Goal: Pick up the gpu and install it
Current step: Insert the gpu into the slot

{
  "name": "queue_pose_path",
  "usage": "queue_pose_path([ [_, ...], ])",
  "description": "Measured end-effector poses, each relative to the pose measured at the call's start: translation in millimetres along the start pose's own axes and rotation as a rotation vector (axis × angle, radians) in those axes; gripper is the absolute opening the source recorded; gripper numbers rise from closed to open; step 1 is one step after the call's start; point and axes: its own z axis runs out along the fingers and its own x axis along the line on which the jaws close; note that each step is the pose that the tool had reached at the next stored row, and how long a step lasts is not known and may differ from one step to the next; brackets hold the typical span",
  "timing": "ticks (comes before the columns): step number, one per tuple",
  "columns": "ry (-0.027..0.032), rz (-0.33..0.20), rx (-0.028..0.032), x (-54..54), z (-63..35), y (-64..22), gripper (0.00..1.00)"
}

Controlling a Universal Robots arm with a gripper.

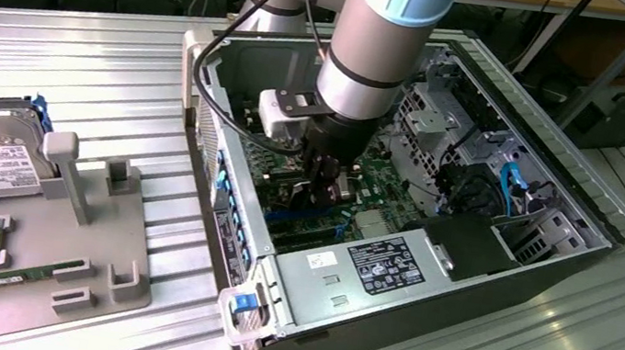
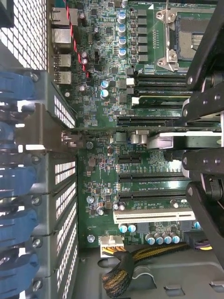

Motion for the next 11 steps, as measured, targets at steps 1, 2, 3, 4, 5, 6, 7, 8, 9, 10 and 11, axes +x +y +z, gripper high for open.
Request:
queue_pose_path([
  [1,0.0001,-0.001,-0.0001,0.0,0.0,0.0,0.27],
  [2,0.0000,-0.001,0.0000,-0.1,0.1,0.0,0.27],
  [3,0.0000,-0.002,0.0000,-0.1,0.1,0.0,0.27],
  [4,0.0000,-0.002,0.0000,-0.1,0.1,0.0,0.27],
  [5,0.0000,-0.002,0.0000,-0.1,0.1,0.0,0.27],
  [6,0.0000,-0.002,0.0000,-0.1,0.1,0.0,0.27],
  [7,0.0000,-0.002,-0.0001,-0.1,0.3,0.0,0.27],
  [8,0.0000,-0.002,-0.0001,-0.1,0.7,0.0,0.27],
  [9,-0.0004,-0.002,0.0001,-0.1,2.2,-0.1,0.27],
  [10,-0.0003,-0.002,0.0001,0.0,3.3,-0.1,0.27],
  [11,-0.0001,-0.002,-0.0001,0.0,4.3,-0.1,0.27],
])
